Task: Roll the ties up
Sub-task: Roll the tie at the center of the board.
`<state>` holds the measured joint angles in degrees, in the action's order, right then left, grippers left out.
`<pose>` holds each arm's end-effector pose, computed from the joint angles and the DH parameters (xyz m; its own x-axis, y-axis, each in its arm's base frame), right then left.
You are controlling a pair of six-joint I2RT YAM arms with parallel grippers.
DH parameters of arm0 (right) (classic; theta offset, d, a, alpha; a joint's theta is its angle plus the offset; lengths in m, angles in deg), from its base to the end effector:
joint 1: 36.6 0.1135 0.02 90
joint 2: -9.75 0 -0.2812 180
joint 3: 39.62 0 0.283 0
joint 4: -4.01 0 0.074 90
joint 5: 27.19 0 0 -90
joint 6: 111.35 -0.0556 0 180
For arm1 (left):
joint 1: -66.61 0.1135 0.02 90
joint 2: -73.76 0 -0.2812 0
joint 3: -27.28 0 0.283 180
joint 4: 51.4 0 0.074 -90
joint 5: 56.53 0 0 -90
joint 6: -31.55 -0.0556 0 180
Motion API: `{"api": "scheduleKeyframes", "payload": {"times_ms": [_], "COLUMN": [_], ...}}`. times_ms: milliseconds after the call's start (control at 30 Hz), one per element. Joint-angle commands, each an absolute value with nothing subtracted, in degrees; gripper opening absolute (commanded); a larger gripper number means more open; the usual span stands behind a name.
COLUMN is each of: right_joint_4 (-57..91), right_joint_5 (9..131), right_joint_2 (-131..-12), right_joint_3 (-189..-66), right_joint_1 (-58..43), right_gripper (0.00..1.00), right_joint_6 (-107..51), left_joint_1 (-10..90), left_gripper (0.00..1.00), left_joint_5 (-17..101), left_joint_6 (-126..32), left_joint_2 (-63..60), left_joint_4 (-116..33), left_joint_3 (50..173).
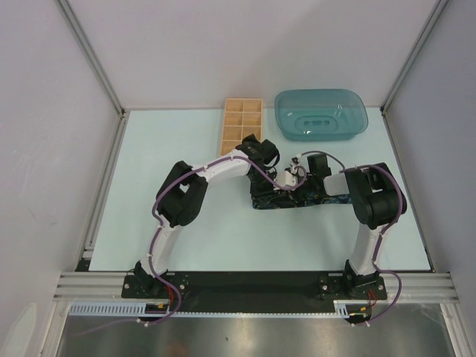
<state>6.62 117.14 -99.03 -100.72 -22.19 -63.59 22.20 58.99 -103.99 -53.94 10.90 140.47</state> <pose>0.3462 0.1356 0.0886 -0.9871 0.1511 -0.0529 0.0213 0.4512 0.8922 0.3363 -0.3630 0.1442 0.0137 0.8882 -0.4592 0.9879 -0.0830 -0.1309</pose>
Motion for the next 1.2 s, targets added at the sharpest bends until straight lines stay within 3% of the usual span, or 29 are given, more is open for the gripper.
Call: {"api": "scheduleKeyframes", "payload": {"times_ms": [0, 233, 333, 433, 567, 667, 800, 933, 1167], "right_joint_4": [-0.89, -1.24, -0.02, 2.87, 7.27, 10.61, 15.44, 19.93, 24.59], "right_joint_5": [117.04, 116.51, 116.42, 115.81, 114.23, 112.82, 110.98, 109.31, 104.92], "right_joint_2": [-100.9, -103.54, -103.63, -103.55, -104.07, -104.42, -103.99, -103.72, -103.63], "right_joint_3": [-100.72, -101.69, -101.34, -101.6, -102.65, -103.88, -104.76, -105.38, -106.87], "right_joint_1": [-20.7, -19.99, -19.99, -20.43, -21.48, -22.36, -23.33, -24.12, -24.47], "right_gripper": [0.43, 0.33, 0.1, 0.0, 0.0, 0.0, 0.0, 0.0, 0.0], "right_joint_6": [-66.09, -65.38, -63.99, -61.44, -57.66, -54.59, -50.63, -47.28, -43.59], "left_joint_1": [21.34, 21.34, 21.43, 21.78, 23.36, 25.91, 30.12, 31.89, 31.98], "left_gripper": [0.4, 0.41, 0.42, 0.44, 0.66, 0.76, 0.83, 0.89, 0.95], "left_joint_5": [55.18, 54.22, 53.86, 53.86, 56.58, 62.63, 72.64, 74.51, 76.27], "left_joint_6": [-105.91, -106.7, -106.7, -106.79, -106.62, -103.9, -96.79, -92.82, -89.3], "left_joint_2": [-57.11, -56.85, -56.85, -56.68, -54.84, -50.89, -43.51, -36.38, -35.05], "left_joint_4": [12.69, 12.69, 12.69, 12.6, 11.73, 9.45, -0.2, -16.36, -27.12], "left_joint_3": [136.55, 135.85, 135.76, 135.41, 135.67, 136.02, 130.33, 118.39, 111.86]}}
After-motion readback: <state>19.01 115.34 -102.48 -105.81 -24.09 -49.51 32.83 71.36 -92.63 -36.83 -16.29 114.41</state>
